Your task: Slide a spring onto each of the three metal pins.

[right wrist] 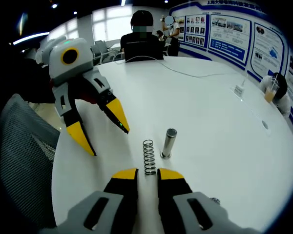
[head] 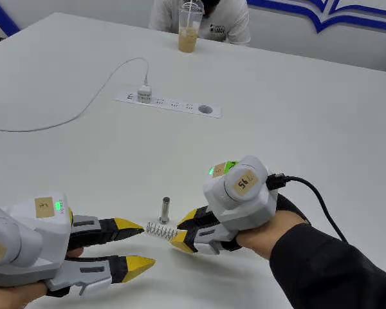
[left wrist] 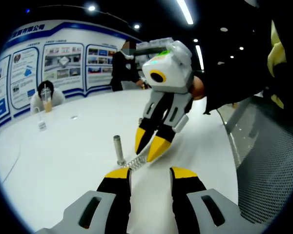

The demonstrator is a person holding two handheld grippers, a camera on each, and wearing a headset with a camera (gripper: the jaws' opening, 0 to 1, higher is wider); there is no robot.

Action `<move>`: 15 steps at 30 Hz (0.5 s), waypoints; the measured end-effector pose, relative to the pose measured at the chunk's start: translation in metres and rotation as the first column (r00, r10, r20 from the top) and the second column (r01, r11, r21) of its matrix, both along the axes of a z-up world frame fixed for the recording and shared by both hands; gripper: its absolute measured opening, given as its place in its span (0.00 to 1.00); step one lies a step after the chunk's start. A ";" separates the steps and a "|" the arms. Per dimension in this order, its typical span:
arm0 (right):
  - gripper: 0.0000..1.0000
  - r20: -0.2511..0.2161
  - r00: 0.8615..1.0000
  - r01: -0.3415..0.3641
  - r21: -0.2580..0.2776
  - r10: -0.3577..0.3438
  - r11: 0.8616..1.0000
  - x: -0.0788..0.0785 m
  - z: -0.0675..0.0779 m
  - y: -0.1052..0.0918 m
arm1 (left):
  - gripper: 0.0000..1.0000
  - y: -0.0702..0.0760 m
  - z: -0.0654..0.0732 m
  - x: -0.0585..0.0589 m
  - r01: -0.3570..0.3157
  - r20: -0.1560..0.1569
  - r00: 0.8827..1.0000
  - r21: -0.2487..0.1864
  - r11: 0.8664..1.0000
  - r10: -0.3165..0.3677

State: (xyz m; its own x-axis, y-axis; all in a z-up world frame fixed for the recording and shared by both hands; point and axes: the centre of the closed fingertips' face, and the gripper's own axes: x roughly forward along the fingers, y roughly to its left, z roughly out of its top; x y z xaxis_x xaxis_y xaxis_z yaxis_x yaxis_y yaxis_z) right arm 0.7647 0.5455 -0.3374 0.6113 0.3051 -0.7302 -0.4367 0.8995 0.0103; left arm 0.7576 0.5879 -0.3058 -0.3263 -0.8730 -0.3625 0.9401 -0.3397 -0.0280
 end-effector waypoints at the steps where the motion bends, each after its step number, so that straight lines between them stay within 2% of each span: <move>1: 0.17 -0.002 1.000 -0.001 0.000 0.001 1.000 0.000 -0.001 0.000 | 0.33 0.000 0.000 0.000 -0.003 -0.001 1.000 0.000 1.000 0.003; 8: 0.16 -0.011 1.000 -0.008 -0.002 0.008 1.000 0.001 -0.003 0.002 | 0.37 0.001 0.000 0.005 -0.025 -0.006 1.000 0.007 1.000 0.025; 15: 0.16 -0.012 1.000 -0.013 -0.006 0.013 1.000 0.003 -0.005 0.002 | 0.47 0.001 -0.002 0.008 -0.052 -0.019 0.998 0.021 0.998 0.053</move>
State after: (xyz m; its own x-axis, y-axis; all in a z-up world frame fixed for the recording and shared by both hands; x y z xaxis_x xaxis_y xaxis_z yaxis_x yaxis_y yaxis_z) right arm 0.7673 0.5476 -0.3421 0.5982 0.3082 -0.7397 -0.4482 0.8939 0.0100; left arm 0.7660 0.5888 -0.3073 -0.2874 -0.8817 -0.3741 0.9558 -0.2890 -0.0533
